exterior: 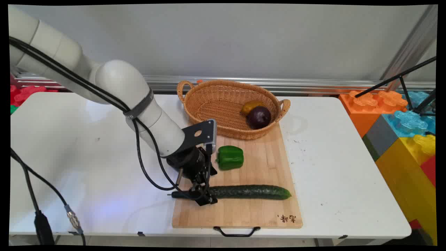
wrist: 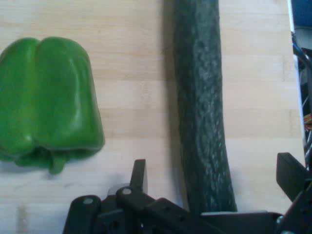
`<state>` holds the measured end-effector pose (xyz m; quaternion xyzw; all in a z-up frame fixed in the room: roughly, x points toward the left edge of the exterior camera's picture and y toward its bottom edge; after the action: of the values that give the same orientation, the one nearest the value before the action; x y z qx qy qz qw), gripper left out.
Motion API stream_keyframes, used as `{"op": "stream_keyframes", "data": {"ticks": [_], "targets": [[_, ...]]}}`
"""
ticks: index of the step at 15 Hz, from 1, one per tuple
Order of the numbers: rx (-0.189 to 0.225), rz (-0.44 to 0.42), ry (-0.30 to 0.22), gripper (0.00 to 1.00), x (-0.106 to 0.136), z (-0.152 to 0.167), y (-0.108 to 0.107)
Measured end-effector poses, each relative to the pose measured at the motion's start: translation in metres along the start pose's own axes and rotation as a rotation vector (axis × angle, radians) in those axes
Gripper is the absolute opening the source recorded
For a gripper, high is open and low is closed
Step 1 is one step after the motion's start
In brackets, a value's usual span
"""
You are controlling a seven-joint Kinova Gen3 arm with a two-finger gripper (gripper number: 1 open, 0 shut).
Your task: Pick up the potato from the vegetable basket
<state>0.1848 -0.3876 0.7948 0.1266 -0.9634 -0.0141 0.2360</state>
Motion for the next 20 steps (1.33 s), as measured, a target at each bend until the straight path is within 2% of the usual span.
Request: {"op": "stream_keyframes", "data": {"ticks": [4,8,11,14,20], "targets": [[0.020,-0.004,0.032,1.00,0.015,-0.017,-0.006],[0.088,-0.031,0.081,1.00,0.039,-0.038,-0.031],[0.147,-0.069,0.115,1.00,0.057,-0.052,-0.068],[0.187,-0.107,0.142,1.00,0.072,-0.059,-0.113],[0.217,-0.114,0.151,1.00,0.088,-0.055,-0.181]]}}
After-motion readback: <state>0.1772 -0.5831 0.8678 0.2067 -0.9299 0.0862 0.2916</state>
